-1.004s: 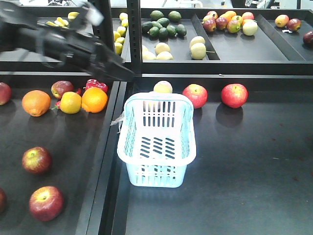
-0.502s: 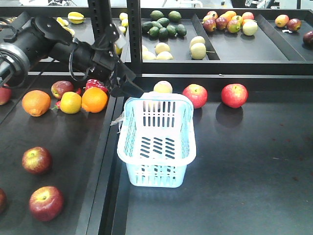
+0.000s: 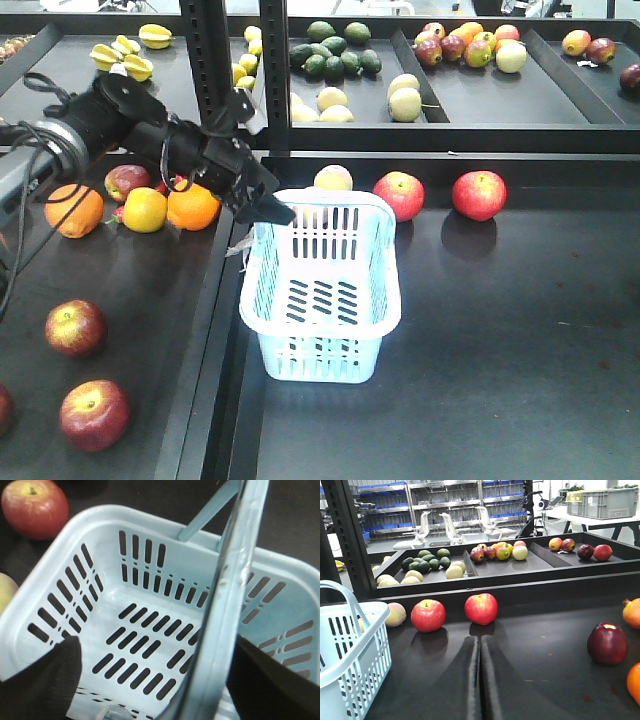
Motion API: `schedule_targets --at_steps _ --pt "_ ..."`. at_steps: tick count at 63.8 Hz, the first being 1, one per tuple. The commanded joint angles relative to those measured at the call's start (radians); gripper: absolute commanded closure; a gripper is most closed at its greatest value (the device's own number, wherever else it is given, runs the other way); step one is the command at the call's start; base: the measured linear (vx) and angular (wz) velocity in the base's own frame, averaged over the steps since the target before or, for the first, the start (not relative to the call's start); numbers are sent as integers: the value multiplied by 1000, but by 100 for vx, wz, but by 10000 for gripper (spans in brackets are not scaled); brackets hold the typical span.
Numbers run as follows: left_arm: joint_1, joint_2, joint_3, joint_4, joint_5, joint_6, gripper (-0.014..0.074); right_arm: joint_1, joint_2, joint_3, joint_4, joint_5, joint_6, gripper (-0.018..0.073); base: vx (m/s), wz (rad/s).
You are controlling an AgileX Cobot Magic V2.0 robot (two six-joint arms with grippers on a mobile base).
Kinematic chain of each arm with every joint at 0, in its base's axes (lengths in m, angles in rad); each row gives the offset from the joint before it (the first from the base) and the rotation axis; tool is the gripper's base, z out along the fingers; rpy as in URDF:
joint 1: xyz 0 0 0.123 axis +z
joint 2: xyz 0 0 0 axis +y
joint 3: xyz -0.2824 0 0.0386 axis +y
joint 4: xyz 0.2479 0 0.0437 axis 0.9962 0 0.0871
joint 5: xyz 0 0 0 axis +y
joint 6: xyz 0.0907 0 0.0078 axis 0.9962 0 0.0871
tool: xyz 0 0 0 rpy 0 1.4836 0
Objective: Pick three apples into basket with both arms
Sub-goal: 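Reach the left gripper down to the light-blue basket handle, then close the left gripper on the handle and lift the basket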
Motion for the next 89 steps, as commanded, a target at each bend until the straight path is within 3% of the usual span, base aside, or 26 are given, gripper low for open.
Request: schedule_targets --at_steps 1,10,17,35,48,53,65,73,82,89 --pt "-5 -50 -33 -58 -14 2 43 -6 -11 14 -4 -74 -7 564 0 0" --pt "-5 -43 -33 -59 -14 2 88 -6 -11 14 -4 -74 -7 564 0 0" --pt "-5 -44 -33 -65 -5 0 188 -6 -11 14 -4 -74 -7 564 0 0" --pt "-6 -44 -33 -105 72 -9 594 -6 -11 14 -4 -74 -7 564 0 0" --pt "-8 -69 -33 -236 72 -47 604 -6 -11 14 -4 -74 -7 564 0 0" --pt "-15 -91 -33 -242 72 -109 604 -6 -11 14 -4 -74 -7 564 0 0" --pt "-41 -153 -33 -178 72 -393 604 -6 -11 14 -4 -74 -7 564 0 0" --pt "-70 -207 -33 -47 72 -616 604 -6 -11 14 -4 -74 -7 564 0 0" --pt "-117 -287 -30 180 72 -895 604 -6 -11 14 -4 -74 -7 564 0 0" --pt "-159 -374 27 251 72 -984 604 -6 -11 14 -4 -74 -7 564 0 0"
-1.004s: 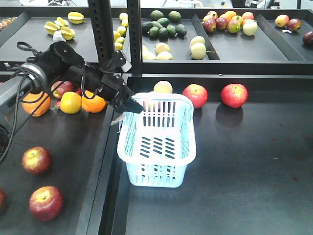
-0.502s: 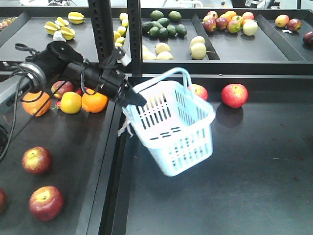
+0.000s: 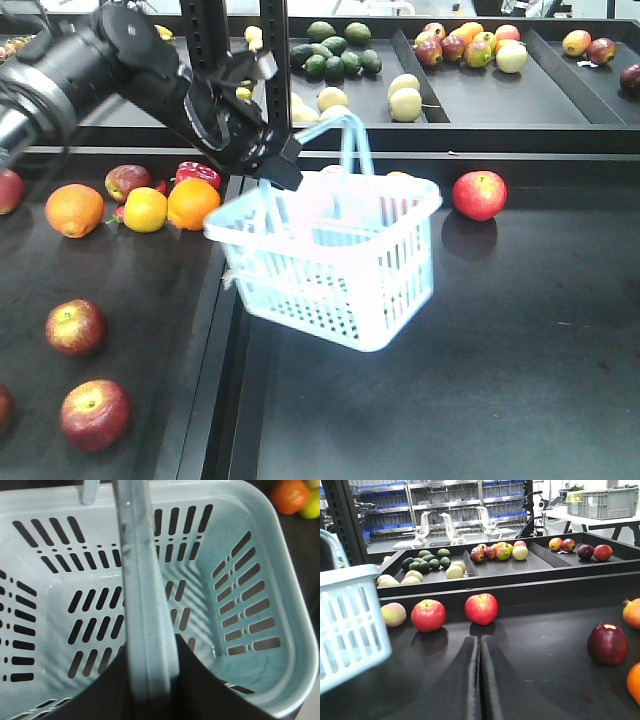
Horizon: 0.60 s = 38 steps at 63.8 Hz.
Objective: Pick three apples into basket with both arms
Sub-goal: 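Close the left gripper on the handle and lift the basket, then pull the lifted basket back toward the robot with the left gripper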
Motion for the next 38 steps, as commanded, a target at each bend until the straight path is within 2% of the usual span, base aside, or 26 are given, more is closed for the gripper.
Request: schedule_targets --at_steps 1,10,21,38 --pt "-39 -160 24 -1 -3 -100 604 -6 -11 14 -4 -74 -7 564 0 0" --pt "-85 -318 196 -1 -3 -109 603 -6 -11 14 -4 -74 -7 564 0 0" --pt "-122 -503 486 8 -21 -104 603 -6 -11 14 -4 -74 -7 564 0 0" --pt "-139 -821 970 -34 -324 -110 603 -6 -11 14 -4 -74 -7 564 0 0"
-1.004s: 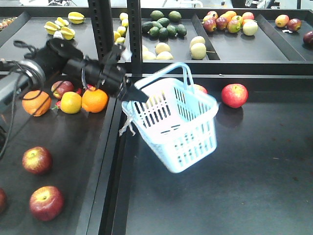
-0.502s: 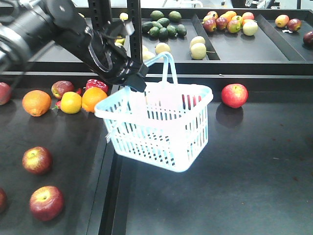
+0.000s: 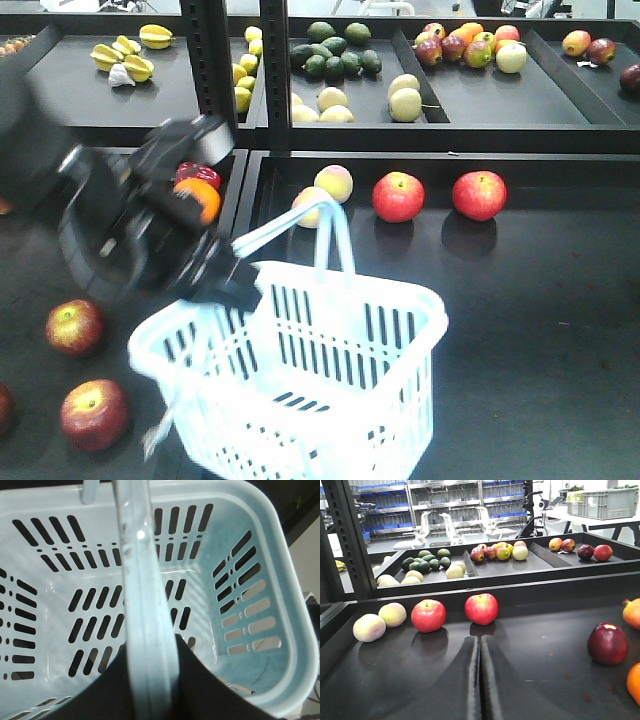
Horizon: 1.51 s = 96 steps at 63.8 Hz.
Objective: Pick three apples into basket with both arms
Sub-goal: 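Pull the lifted basket back toward the robot with the left gripper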
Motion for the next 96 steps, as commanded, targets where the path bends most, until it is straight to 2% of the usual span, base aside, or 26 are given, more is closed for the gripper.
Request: schedule_targets --at_steps 1,10,19,31,59,96 --pt "-7 -159 136 -89 -186 -11 603 -6 -11 14 -4 -74 -7 564 0 0" --pt "-7 -321 344 -149 -359 -10 603 -6 -11 14 -4 -74 -7 564 0 0" --pt "-7 -441 482 -238 -474 -8 603 -6 -11 14 -4 -74 -7 564 0 0" --pt "-7 -524 583 -226 -545 -6 603 -6 -11 14 -4 -74 -7 564 0 0" --pt "-7 -523 590 -227 -429 -6 603 -6 -11 14 -4 -74 -7 564 0 0" --pt "-7 -523 590 -227 -424 -6 603 -6 -11 14 -4 -74 -7 564 0 0"
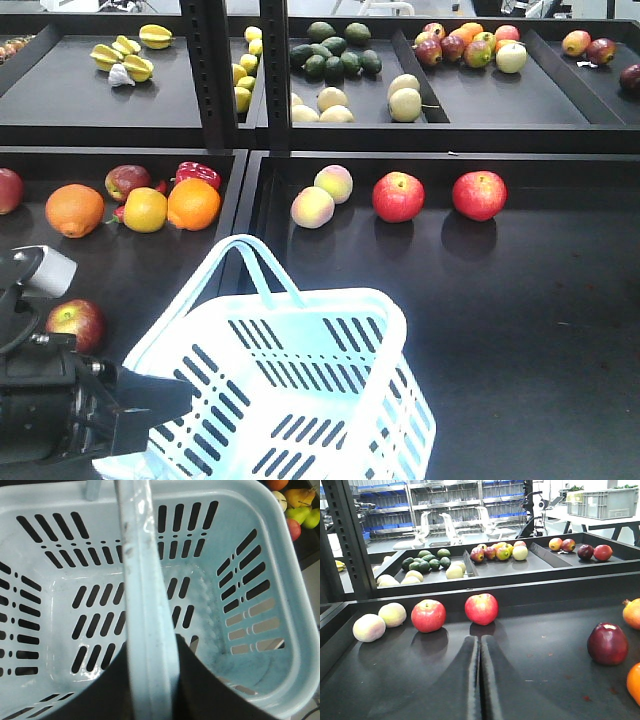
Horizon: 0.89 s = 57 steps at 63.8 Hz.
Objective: Pick three apples into basket with both arms
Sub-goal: 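Pull the lifted basket back toward the robot with the left gripper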
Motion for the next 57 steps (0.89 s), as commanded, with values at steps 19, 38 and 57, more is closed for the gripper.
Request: schedule_targets --at_steps 19,38,57 --pt "-7 -17 -25 -40 -41 -4 603 -6 -11 14 -4 -74 -7 564 0 0" --pt "-7 -17 -25 -40 -41 -4 603 -6 -11 14 -4 -74 -7 564 0 0" --pt "-7 -17 -25 -40 -38 -4 603 -6 -11 14 -4 -74 -7 564 0 0"
